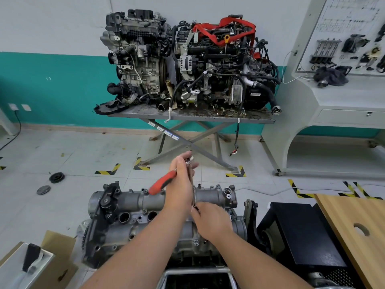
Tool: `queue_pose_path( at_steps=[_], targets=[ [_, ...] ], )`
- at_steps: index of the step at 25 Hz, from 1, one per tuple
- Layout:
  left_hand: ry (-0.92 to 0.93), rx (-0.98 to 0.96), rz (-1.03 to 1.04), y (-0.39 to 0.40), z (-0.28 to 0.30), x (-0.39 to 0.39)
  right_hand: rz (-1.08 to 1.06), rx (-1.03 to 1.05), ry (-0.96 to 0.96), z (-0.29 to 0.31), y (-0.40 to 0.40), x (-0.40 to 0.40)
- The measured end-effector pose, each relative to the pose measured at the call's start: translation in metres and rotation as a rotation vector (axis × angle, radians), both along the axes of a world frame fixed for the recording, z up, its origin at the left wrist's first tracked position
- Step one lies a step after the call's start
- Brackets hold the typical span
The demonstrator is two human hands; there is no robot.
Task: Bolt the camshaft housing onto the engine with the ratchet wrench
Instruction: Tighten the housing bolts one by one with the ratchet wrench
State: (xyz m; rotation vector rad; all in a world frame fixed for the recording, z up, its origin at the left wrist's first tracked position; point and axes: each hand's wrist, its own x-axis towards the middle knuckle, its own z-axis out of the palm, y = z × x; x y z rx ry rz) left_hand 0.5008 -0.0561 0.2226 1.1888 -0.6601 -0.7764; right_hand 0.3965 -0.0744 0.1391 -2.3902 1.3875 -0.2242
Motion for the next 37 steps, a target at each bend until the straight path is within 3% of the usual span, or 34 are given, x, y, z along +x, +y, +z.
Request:
queue_pose_path(
  at_steps=[3,8,9,12,13,15,19,24,37],
  targets=[
    [0.334,-0.012,-0.093,-0.004,0.012,0.000,-0.009,-0.009,-0.008,-0.001,0.000,0.000],
    [0.373,0.054,-0.150,-0.008,0.017,0.004,-0.061,0.072,-0.053,-0.001,0.002,-0.001],
    [0.360,0.072,-0.153,-0.007,0.016,0.004,-0.104,0.175,-0.180,0.004,0.002,-0.001],
    [0.356,0.116,-0.165,-0.006,0.013,0.004,-0.384,0.495,-0.838,0.039,-0.010,-0.001],
    [0.377,0.116,-0.181,-0.007,0.013,0.004,-0.435,0.522,-0.972,0.056,-0.016,0.000],
    [0.384,0.131,-0.223,-0.008,0.015,0.006,-0.349,0.532,-1.058,0.093,-0.024,0.006],
    [0.370,0.169,-0.251,-0.010,0.016,0.008,-0.134,0.557,-0.922,0.140,-0.023,0.016],
    [0.277,0.173,-0.339,-0.009,0.015,0.000,-0.228,0.877,-0.879,0.155,-0.026,0.006],
    [0.149,0.191,-0.460,0.000,0.008,-0.007,-0.332,1.191,-0.836,0.156,-0.027,-0.006]
  ],
)
